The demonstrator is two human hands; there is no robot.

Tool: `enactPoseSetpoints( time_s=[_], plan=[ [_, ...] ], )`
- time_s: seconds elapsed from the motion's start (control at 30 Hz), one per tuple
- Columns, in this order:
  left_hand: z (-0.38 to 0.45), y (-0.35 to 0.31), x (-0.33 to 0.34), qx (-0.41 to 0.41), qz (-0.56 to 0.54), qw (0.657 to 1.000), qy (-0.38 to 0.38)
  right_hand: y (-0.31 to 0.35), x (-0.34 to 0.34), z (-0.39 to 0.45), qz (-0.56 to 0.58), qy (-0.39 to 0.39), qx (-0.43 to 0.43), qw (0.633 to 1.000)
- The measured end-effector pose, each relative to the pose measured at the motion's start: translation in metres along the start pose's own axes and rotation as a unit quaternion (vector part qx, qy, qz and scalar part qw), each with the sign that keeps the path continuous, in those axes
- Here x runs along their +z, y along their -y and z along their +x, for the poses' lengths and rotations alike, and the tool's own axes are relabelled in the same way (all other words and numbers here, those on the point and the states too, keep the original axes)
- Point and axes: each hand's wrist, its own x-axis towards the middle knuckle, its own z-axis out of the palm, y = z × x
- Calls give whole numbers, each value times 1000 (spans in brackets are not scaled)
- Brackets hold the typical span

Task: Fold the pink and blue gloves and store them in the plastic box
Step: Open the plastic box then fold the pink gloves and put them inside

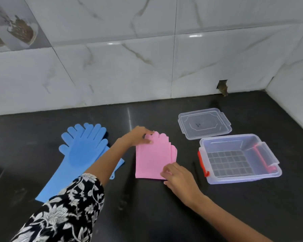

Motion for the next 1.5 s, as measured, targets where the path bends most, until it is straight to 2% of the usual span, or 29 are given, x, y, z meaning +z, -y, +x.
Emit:
enactPoseSetpoints(
  time_s=[0.13, 0.2, 0.33, 0.47, 0.67, 0.77, 0.87, 1.0, 1.07, 1.3, 1.43, 1.5],
  plan=[
    [9, 7, 0, 31, -45, 998, -22, 4, 3, 0, -41, -47, 3, 998],
    [9, 9, 0, 14, -55, 998, -34, 1, 4, -2, -50, -53, 11, 997],
    [-7, 13, 9, -75, -57, 993, -71, -1, 1, -8, -24, -46, 122, 991],
    [-49, 14, 36, -165, -72, 974, -141, 3, 8, -9, 10, -46, 222, 974],
    [-68, 19, 34, -141, -235, 942, -194, 19, 15, -7, 145, -87, 346, 923],
    [-59, 15, 22, -93, -257, 943, -192, 24, 16, -5, 203, -87, 401, 889],
    [-53, 19, 18, -83, -271, 943, -175, 24, 14, -1, 252, -91, 454, 849],
    [-46, 22, 19, -54, -222, 971, -75, 23, 12, -2, 282, -82, 486, 823],
    [-40, 20, 18, -46, -182, 980, -62, 25, 13, -2, 297, -86, 495, 812],
    [-32, 19, 14, -121, -164, 978, -51, 28, 10, 11, 333, -138, 503, 785],
    [-43, 22, 29, -183, -200, 959, -80, 16, 3, 18, 319, -142, 511, 785],
    [-50, 20, 35, -201, -222, 949, -102, 12, 0, 22, 306, -133, 504, 796]
  ],
)
